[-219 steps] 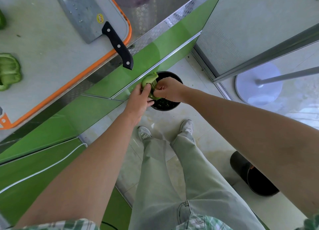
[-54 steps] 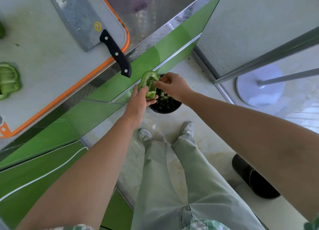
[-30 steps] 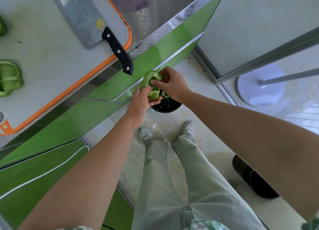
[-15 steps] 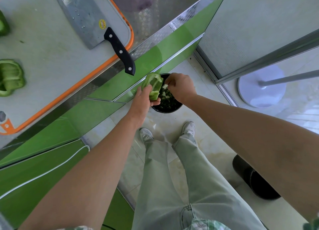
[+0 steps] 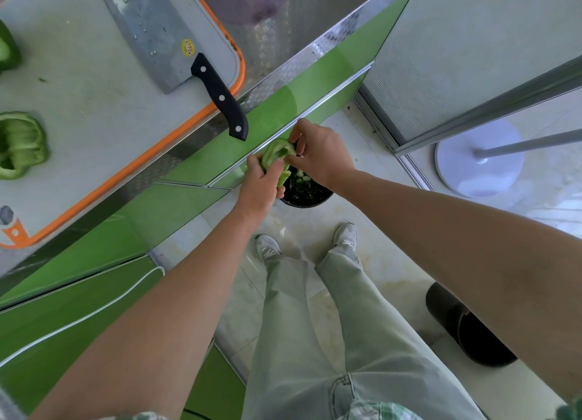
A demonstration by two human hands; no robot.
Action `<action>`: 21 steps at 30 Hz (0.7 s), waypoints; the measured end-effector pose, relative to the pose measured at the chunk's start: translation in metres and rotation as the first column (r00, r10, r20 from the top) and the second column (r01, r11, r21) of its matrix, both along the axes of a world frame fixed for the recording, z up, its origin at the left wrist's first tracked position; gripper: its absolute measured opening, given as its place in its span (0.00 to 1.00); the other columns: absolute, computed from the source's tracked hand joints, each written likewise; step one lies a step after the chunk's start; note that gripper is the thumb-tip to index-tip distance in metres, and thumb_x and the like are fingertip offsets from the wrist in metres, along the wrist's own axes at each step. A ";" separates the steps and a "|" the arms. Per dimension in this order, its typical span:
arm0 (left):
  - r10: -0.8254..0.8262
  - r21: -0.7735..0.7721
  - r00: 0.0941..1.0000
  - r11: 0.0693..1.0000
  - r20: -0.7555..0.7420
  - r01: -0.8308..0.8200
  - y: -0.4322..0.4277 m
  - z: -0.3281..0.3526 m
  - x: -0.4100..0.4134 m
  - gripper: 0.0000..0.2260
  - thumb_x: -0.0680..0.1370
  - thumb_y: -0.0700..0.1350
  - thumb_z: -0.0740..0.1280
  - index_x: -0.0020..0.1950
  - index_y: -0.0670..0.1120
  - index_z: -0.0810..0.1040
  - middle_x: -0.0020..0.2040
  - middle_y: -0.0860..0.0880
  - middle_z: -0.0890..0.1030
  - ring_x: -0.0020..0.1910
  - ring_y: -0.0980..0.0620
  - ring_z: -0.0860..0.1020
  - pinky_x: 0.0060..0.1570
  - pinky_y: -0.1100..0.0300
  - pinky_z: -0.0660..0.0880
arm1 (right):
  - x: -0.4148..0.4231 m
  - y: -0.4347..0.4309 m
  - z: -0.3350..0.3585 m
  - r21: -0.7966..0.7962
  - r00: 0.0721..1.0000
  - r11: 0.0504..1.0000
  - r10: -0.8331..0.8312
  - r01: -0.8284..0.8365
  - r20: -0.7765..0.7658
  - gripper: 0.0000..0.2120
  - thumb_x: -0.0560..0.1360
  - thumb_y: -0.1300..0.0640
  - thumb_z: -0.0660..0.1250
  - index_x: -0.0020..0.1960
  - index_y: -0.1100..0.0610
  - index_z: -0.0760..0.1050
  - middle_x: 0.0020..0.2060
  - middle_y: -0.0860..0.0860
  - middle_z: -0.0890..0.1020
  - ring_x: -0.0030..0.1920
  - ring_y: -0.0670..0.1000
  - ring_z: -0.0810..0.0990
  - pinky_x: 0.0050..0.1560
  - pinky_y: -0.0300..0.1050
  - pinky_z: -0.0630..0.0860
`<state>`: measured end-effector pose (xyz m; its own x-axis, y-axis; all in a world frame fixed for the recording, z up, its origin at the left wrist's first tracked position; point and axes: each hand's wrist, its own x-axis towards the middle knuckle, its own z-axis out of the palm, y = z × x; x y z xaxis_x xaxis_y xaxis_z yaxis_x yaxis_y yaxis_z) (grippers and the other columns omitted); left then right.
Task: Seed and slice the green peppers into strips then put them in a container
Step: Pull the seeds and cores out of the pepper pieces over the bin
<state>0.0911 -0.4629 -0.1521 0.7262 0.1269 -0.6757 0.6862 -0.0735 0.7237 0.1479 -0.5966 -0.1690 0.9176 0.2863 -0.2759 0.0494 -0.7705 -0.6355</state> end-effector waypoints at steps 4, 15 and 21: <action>-0.024 0.064 1.000 0.998 0.015 0.023 -0.005 0.003 0.002 0.10 0.81 0.50 0.62 0.56 0.44 0.68 0.47 0.45 0.76 0.38 0.49 0.75 0.33 0.62 0.76 | -0.002 0.001 0.003 -0.153 0.981 0.985 0.105 -0.080 0.165 0.09 0.74 0.56 0.68 0.53 0.57 0.73 0.43 0.51 0.79 0.42 0.52 0.76 0.38 0.42 0.66; 0.016 0.087 0.997 0.996 -0.071 -0.010 -0.004 0.003 0.003 0.08 0.80 0.50 0.62 0.51 0.45 0.70 0.43 0.46 0.75 0.36 0.47 0.74 0.29 0.61 0.74 | 0.006 -0.002 0.001 -0.004 0.975 0.982 -0.187 0.188 -0.117 0.05 0.75 0.61 0.65 0.42 0.57 0.79 0.37 0.50 0.81 0.38 0.49 0.79 0.41 0.39 0.77; 0.057 0.036 0.995 0.998 -0.080 -0.054 -0.003 0.002 0.004 0.05 0.80 0.47 0.61 0.48 0.46 0.71 0.42 0.47 0.74 0.38 0.47 0.73 0.30 0.61 0.74 | 0.001 -0.004 -0.002 0.112 0.803 0.850 -0.433 0.515 -0.408 0.06 0.75 0.63 0.65 0.39 0.60 0.77 0.34 0.56 0.83 0.34 0.51 0.83 0.41 0.49 0.83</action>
